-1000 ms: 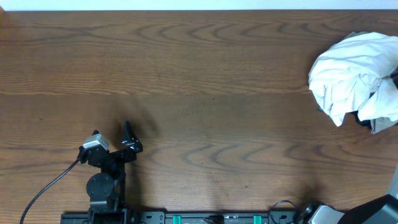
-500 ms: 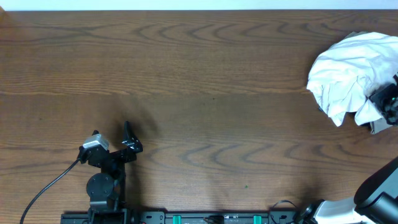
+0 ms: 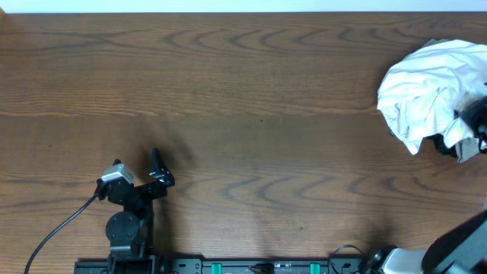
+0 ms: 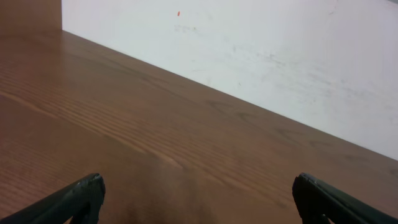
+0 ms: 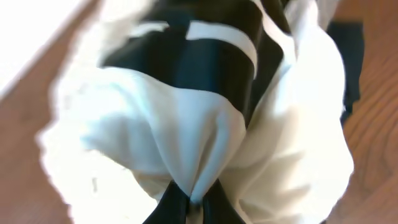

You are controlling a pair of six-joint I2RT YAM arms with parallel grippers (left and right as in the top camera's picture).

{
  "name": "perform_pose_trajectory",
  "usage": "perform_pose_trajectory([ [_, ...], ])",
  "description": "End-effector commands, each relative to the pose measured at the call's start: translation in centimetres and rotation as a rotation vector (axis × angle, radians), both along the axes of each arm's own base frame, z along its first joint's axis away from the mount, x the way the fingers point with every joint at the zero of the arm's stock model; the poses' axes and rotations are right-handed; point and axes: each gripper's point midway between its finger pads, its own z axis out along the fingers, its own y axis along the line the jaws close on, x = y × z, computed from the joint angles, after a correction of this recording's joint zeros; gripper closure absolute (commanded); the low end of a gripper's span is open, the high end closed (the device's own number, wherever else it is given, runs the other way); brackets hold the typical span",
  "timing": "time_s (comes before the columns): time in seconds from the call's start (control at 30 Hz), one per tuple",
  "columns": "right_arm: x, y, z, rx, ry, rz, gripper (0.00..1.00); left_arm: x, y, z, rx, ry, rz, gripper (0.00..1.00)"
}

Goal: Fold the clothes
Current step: 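Close the right gripper on the white T-shirt fabric, then lift the white T-shirt and pull it left toward table center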

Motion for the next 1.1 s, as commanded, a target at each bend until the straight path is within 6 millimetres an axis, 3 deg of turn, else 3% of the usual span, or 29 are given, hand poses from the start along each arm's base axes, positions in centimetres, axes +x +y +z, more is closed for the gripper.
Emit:
perform_pose_trajectory([
  [0.0, 1.4, 3.5, 4.1, -0.005, -0.116, 0.107, 0.99, -0.1, 0.6, -1.9, 0.019, 0.061, 0.028, 0.02],
  [0.17, 3.5, 9.1, 6.4, 0.072, -0.214, 0.229, 0.96, -0.1, 0.6, -1.9, 0.019, 0.062, 0.028, 0.02],
  [0.27, 4.7, 11.5, 7.0, 0.068, -0.239, 0.286, 0.83, -0.1, 0.6, -2.0, 0.019, 0.064, 0.028, 0.02],
  [0.3, 4.8, 11.9, 7.0, 0.063, -0.237, 0.291, 0.82, -0.1, 0.6, -2.0, 0.019, 0.065, 0.028, 0.02],
  [0.47, 4.8, 11.7, 6.7, 0.043, -0.215, 0.244, 0.83, -0.1, 0.6, -2.1, 0.019, 0.069, 0.028, 0.02],
  [0.67, 4.7, 12.5, 6.5, 0.071, -0.208, 0.272, 0.92, -0.1, 0.6, -2.1, 0.019, 0.068, 0.028, 0.02],
  [0.7, 4.7, 12.6, 6.4, 0.073, -0.206, 0.273, 0.89, -0.1, 0.6, -2.1, 0.019, 0.069, 0.028, 0.02],
  [0.8, 4.0, 11.5, 5.5, 0.038, -0.154, 0.228, 0.65, -0.1, 0.6, -2.1, 0.019, 0.069, 0.028, 0.02],
  [0.93, 2.6, 9.3, 3.5, -0.077, -0.022, 0.169, 0.62, -0.1, 0.6, -2.1, 0.019, 0.069, 0.028, 0.02],
  [1.07, 2.7, 9.4, 0.8, -0.095, 0.075, 0.247, 0.62, -0.1, 0.6, -2.1, 0.019, 0.068, 0.028, 0.02],
])
